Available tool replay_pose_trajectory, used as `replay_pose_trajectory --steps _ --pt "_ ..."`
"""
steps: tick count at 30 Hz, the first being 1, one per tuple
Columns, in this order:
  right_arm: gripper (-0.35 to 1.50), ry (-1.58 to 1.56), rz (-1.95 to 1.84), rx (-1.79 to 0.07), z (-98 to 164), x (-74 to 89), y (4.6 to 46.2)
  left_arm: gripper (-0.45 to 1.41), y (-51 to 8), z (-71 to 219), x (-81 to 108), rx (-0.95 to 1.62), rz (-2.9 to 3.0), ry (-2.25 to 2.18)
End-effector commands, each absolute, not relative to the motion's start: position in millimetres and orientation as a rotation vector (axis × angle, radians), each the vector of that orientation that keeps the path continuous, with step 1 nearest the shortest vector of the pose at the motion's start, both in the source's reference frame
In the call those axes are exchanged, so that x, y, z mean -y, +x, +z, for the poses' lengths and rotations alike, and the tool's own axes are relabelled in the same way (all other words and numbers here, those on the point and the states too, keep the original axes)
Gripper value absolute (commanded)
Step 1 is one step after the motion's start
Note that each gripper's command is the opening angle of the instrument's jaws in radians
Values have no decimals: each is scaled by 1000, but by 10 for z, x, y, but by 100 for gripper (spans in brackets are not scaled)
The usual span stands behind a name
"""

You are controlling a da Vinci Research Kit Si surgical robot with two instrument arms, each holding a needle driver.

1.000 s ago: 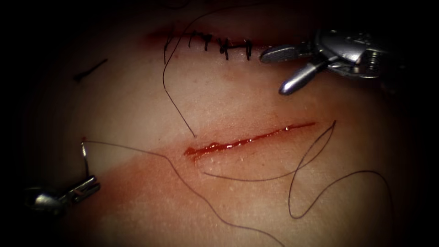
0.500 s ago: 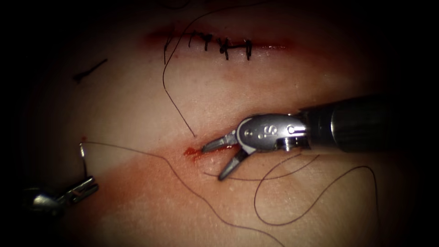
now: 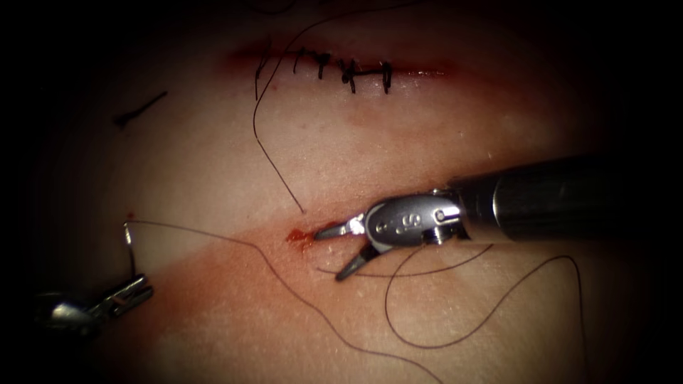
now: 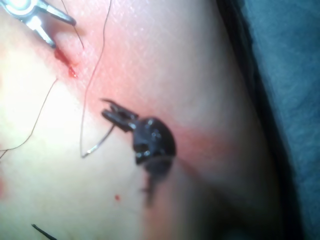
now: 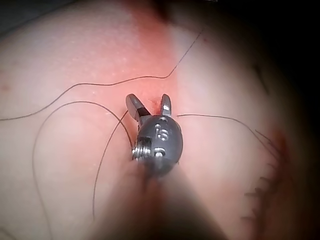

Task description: Wound Closure

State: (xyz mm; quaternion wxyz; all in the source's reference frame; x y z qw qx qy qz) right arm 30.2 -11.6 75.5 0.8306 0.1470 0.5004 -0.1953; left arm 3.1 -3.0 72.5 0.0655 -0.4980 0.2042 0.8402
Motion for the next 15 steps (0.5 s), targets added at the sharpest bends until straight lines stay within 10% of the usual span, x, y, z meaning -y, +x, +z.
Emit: replay_pose_trajectory --steps 1,11,15 --pt "81 325 -433 -1037 763 132 308 -45 26 732 34 -612 2533 -1506" --pt "49 330 -451 -834 779 162 291 -45 26 732 34 -612 2533 -1506" --pt "-26 341 -427 -787 781 160 289 -45 26 732 34 -613 2533 -1505"
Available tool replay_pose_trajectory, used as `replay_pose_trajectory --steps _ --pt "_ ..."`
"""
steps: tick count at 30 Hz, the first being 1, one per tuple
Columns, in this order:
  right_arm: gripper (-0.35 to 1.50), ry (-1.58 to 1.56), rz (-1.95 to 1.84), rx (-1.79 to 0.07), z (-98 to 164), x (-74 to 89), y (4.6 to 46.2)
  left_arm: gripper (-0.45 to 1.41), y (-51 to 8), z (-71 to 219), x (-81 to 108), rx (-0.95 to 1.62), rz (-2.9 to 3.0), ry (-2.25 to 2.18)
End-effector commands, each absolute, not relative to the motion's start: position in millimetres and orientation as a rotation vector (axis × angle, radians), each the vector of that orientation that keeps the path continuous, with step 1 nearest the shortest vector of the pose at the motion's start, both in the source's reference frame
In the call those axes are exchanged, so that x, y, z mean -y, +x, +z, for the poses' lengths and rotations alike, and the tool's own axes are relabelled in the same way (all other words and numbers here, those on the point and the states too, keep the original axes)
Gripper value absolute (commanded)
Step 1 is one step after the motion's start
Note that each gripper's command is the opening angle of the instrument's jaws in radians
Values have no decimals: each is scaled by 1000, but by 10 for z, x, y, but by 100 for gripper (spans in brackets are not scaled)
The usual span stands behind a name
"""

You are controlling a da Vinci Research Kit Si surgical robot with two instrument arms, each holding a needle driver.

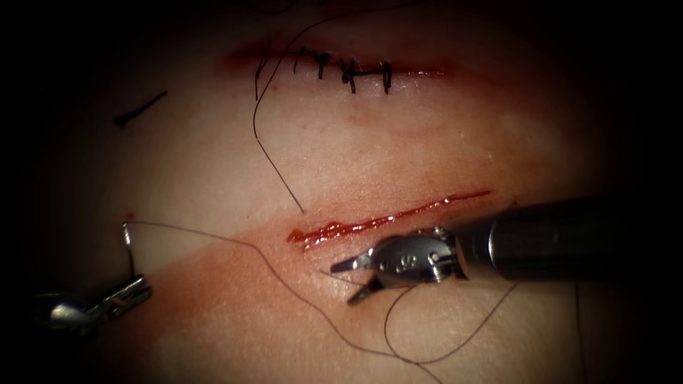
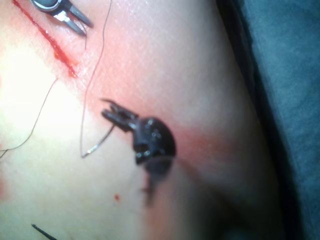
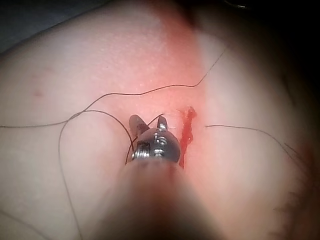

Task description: Wound Closure

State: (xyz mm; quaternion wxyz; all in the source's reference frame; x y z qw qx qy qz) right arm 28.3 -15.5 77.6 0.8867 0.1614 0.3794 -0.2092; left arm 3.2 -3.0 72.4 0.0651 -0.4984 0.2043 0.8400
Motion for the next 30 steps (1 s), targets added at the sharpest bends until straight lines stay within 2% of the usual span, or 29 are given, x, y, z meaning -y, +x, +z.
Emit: replay_pose_trajectory --steps 1,10,14,26,30 --pt "-35 345 -419 -770 782 161 289 -45 26 732 34 -612 2533 -1506" --pt "-35 358 -316 -671 769 174 290 -45 26 732 34 -612 2533 -1506" --pt "-35 360 -306 -666 755 181 274 -45 27 732 34 -612 2533 -1507" --pt "-35 328 -193 -628 710 186 148 -45 25 733 33 -612 2533 -1505" --pt "-35 326 -183 -618 706 187 134 -45 24 733 33 -613 2533 -1505"
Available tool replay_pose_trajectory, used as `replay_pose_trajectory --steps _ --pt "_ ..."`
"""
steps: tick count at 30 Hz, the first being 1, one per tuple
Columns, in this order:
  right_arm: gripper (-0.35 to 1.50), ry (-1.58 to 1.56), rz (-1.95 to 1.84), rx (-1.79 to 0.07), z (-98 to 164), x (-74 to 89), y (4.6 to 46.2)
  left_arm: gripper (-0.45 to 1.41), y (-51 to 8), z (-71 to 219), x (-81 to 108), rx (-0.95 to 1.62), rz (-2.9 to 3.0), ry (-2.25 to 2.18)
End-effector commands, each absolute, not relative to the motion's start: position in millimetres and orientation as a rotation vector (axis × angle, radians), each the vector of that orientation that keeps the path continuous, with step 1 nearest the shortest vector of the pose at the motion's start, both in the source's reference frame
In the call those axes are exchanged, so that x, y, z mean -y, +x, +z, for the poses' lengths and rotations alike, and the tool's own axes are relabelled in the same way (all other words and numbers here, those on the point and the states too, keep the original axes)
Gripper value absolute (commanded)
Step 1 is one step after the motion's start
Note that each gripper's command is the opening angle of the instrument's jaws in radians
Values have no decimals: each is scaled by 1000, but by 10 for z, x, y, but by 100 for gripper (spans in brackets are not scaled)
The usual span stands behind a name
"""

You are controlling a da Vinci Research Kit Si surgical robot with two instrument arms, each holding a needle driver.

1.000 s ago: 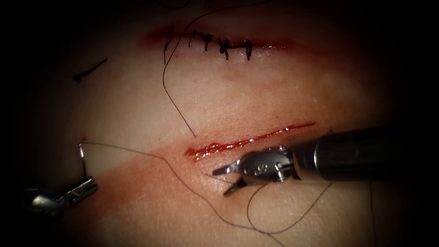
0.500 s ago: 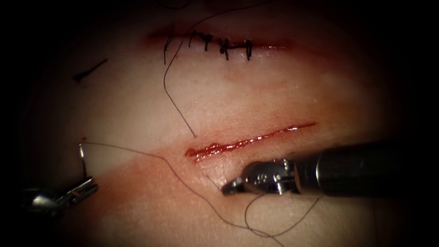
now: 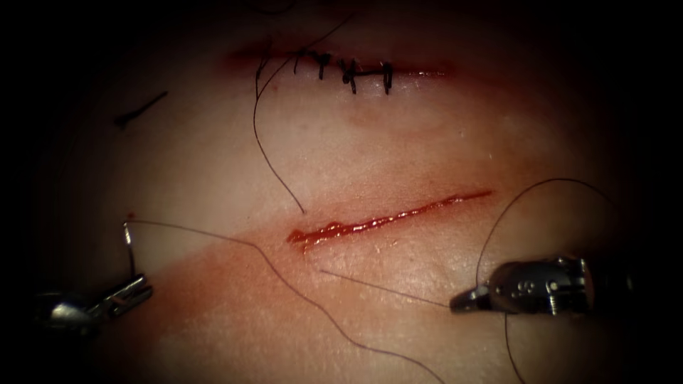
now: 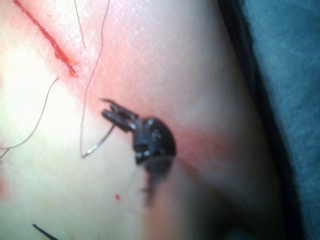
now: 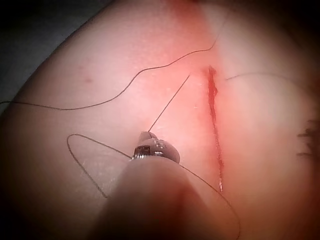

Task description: Wound Closure

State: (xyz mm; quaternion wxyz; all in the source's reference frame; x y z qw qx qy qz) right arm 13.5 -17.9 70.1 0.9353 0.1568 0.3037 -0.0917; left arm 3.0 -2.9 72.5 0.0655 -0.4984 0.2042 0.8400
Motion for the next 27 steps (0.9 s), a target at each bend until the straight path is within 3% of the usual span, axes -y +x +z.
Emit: replay_pose_trajectory --steps 1,27 --pt "-35 325 -181 -616 705 188 130 -45 25 732 33 -613 2533 -1505" --pt "-35 325 -64 -542 649 229 -45 -45 27 732 33 -612 2533 -1507"
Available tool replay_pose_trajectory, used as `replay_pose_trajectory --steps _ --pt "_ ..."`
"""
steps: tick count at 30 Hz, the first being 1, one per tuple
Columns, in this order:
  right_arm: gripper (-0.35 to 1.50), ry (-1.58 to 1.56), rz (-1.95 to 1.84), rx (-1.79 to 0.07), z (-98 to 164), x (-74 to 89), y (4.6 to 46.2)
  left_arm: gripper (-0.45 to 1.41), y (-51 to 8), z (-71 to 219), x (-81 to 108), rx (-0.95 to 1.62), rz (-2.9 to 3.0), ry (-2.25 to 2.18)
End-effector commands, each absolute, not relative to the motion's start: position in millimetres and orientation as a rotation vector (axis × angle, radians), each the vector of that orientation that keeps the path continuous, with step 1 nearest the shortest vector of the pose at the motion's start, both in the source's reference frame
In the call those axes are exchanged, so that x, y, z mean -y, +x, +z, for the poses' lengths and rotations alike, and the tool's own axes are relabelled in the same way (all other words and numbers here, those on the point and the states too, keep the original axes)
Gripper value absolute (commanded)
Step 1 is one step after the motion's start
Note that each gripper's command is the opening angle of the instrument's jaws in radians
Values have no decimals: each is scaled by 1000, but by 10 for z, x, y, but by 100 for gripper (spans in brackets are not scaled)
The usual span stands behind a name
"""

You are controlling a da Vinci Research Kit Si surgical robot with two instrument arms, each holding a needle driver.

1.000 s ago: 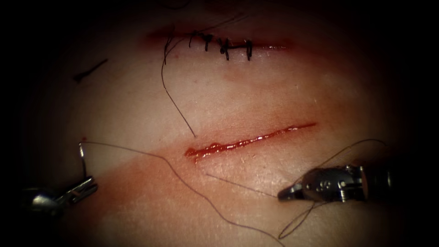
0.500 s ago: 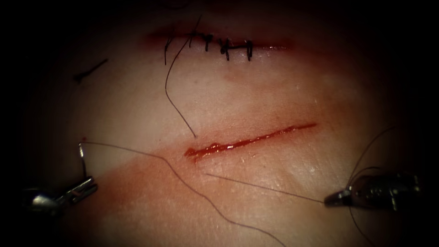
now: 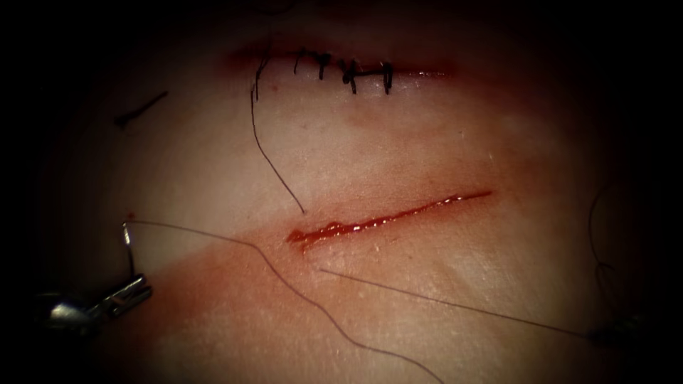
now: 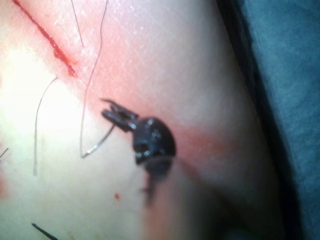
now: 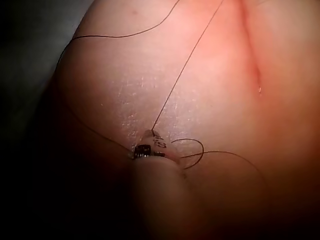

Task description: Wound Closure

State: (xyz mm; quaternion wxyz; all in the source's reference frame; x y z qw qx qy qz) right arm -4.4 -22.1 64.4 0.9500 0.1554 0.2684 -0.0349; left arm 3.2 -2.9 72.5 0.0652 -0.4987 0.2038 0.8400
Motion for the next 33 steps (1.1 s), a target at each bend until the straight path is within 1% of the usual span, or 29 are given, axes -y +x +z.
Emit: replay_pose_trajectory --steps 1,2,3,4,5,6,7,9,12,14,17,18,19,20,24,31,33 --pt "-35 335 -60 -544 648 228 -48 -45 26 732 33 -612 2533 -1507" --pt "-35 343 -47 -545 647 226 -49 -45 26 732 33 -612 2533 -1506" --pt "-23 336 -34 -556 646 224 -48 -45 26 732 33 -612 2533 -1506" --pt "36 325 -17 -578 644 221 -46 -45 26 732 33 -612 2533 -1506" --pt "80 312 -1 -599 642 218 -42 -45 25 732 33 -612 2533 -1505" --pt "115 279 28 -618 640 215 -36 -45 25 732 33 -613 2533 -1505" --pt "128 266 59 -629 637 211 -31 -45 25 732 34 -613 2533 -1505" --pt "138 255 116 -653 632 205 -19 -45 25 732 34 -613 2533 -1505" --pt "138 273 174 -723 620 190 2 -45 26 732 34 -613 2533 -1505" --pt "135 284 233 -798 608 174 17 -45 26 732 34 -612 2533 -1506" --pt "137 292 294 -830 595 159 31 -45 27 732 34 -612 2533 -1506" --pt "133 299 306 -842 591 156 36 -45 27 732 34 -612 2533 -1506" --pt "130 304 349 -865 584 146 54 -45 26 732 34 -612 2533 -1505" --pt "130 304 349 -865 584 146 54 -45 26 732 34 -612 2533 -1505" --pt "130 333 393 -875 588 150 94 -45 25 732 34 -613 2533 -1504" --pt "127 374 458 -851 589 141 136 -45 26 732 33 -612 2533 -1506" --pt "123 404 499 -841 595 145 166 -45 25 732 34 -613 2533 -1504"
